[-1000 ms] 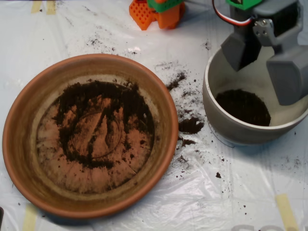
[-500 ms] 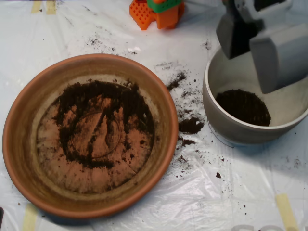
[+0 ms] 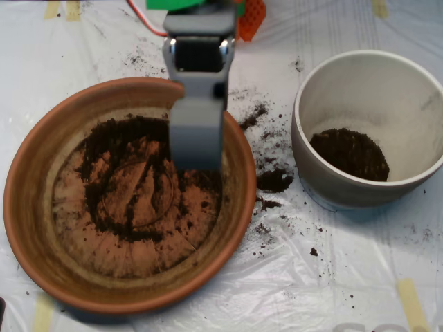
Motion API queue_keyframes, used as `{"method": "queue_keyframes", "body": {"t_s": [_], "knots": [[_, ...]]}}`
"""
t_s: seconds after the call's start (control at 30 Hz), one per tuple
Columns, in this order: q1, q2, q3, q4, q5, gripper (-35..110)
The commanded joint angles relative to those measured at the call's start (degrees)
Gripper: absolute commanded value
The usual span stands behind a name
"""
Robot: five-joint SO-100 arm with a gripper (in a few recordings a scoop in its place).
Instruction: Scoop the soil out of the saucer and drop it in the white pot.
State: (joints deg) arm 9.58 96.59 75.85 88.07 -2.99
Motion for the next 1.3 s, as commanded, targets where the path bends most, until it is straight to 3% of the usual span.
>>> {"method": "queue_keyframes", "body": {"t_s": [0.0, 0.23, 0.57, 0.8, 0.9, 1.27], "knots": [[5.1, 6.4, 7.3, -5.5, -5.0, 28], [9.6, 5.7, 22.5, -16.8, -19.1, 26], [8.4, 3.2, 28.8, -16.0, -42.0, 27], [8.5, -2.0, 30.1, -13.2, -49.0, 34], [9.0, -1.2, 34.6, -16.4, -50.4, 40], [11.8, -6.2, 36.8, -24.9, -52.4, 38]]}}
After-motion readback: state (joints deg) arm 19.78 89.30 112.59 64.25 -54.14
